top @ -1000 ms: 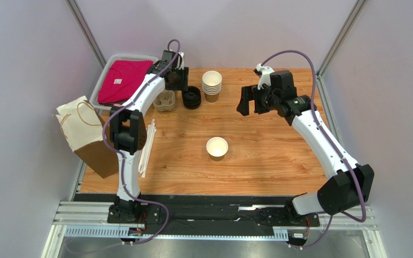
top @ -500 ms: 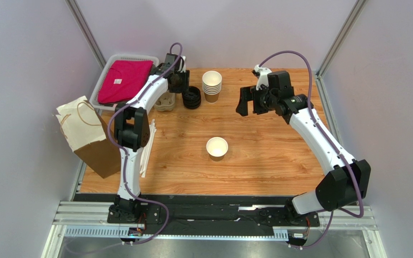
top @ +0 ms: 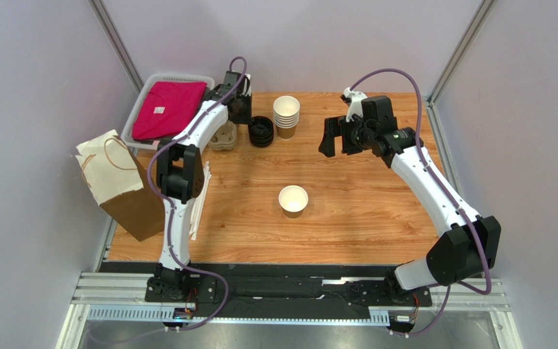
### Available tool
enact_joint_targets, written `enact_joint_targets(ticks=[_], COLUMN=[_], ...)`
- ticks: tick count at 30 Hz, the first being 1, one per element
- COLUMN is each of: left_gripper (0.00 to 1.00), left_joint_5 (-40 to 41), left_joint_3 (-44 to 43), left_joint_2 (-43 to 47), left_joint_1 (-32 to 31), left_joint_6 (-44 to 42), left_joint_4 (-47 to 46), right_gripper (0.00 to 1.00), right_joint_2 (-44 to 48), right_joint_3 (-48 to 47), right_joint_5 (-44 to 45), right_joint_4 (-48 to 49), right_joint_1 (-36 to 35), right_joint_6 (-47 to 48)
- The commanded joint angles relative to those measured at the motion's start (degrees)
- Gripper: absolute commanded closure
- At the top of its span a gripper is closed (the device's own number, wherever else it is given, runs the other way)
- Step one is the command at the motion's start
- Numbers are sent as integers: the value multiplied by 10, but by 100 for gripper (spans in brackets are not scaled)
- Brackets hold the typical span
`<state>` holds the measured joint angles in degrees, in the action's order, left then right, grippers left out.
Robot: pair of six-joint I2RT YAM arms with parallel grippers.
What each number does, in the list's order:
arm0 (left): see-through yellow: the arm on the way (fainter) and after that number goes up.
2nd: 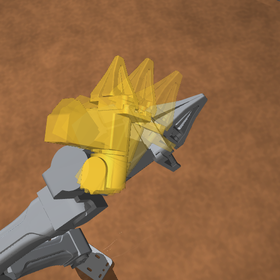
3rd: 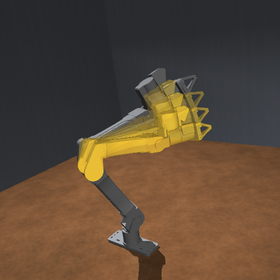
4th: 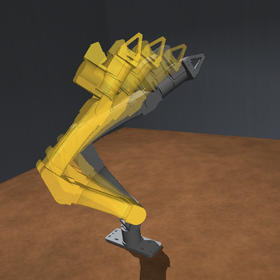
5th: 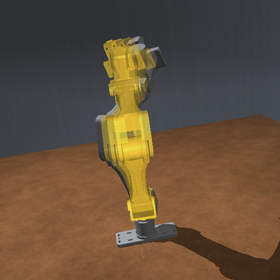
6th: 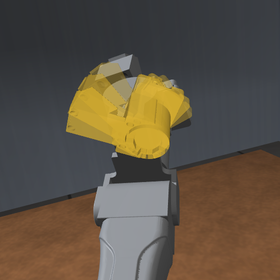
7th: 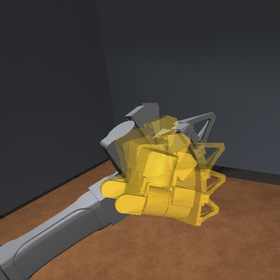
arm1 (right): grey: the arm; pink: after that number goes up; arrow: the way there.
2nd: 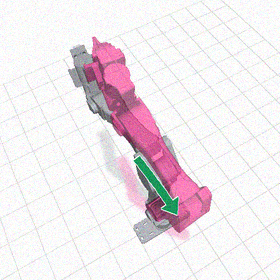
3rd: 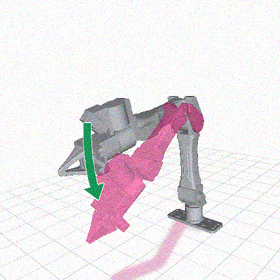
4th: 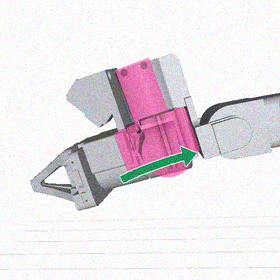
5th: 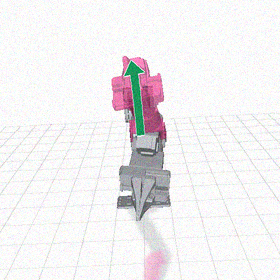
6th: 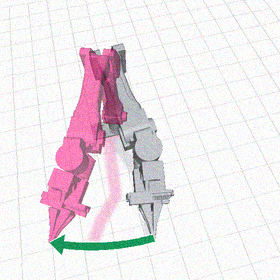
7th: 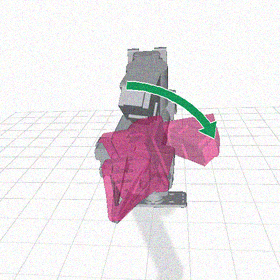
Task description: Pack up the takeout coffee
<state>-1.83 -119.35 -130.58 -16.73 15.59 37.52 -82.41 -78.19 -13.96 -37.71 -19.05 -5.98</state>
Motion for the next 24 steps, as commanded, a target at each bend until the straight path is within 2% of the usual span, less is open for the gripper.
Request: enact_joint_targets(ticks=[1,8,19,22,24], left_gripper=[79,100,100,100,100], left_joint_5=[13,16,-14,-33,-77], left_joint_3=[-29,-30,-12,-6,-1], left_joint_2=[-7,7,76,112,144], left_joint_1=[0,5,19,20,20], left_joint_6=[7,5,4,-4,-19], left_joint_4=[-3,5,13,23,39], right_gripper=[0,0,0,0,0], right_joint_2=[1,2,0,-8,-9], right_joint_3=[-22,-24,-46,-72,-106], right_joint_5=[6,3,-14,-54,-113], right_joint_4=[6,5,4,-21,-54], right_joint_1=[2,2,7,16,29], right_joint_6=[-4,-6,-2,38,92])
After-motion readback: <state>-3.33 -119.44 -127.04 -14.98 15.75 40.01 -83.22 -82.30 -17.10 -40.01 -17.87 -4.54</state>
